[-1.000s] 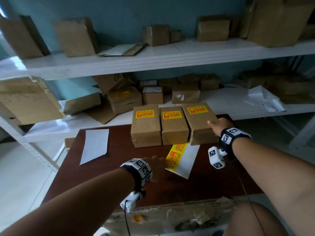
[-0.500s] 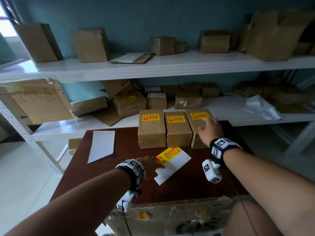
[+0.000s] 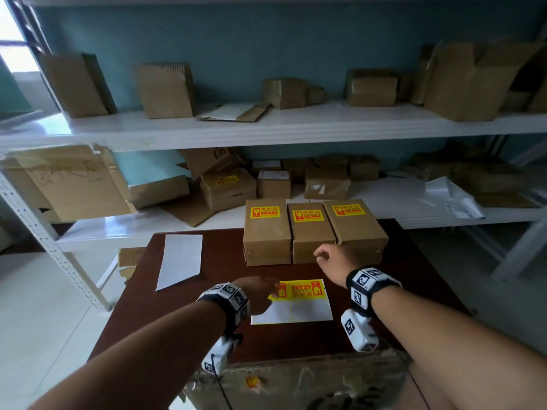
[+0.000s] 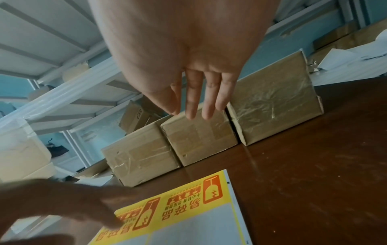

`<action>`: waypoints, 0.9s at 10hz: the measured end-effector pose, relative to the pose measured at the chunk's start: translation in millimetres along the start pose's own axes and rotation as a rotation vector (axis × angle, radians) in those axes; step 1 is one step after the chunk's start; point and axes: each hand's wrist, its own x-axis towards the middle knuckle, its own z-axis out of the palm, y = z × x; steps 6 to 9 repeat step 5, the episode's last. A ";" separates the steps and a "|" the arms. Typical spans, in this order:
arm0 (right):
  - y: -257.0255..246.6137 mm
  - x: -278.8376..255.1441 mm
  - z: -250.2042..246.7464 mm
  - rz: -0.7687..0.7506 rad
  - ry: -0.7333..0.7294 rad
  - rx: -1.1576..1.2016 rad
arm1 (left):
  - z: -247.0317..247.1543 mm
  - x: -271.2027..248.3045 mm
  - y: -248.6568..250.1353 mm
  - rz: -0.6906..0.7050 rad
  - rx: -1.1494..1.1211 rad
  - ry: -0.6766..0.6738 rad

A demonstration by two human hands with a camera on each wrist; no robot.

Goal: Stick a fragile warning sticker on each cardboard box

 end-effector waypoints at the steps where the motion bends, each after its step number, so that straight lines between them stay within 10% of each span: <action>1: -6.9 -3.9 4.0 -0.022 -0.098 -0.071 | -13.1 0.4 0.4 0.030 0.004 -0.018; 9: -58.9 15.1 -44.5 -0.119 -0.119 -0.177 | -105.0 2.9 9.0 -0.114 -0.011 0.088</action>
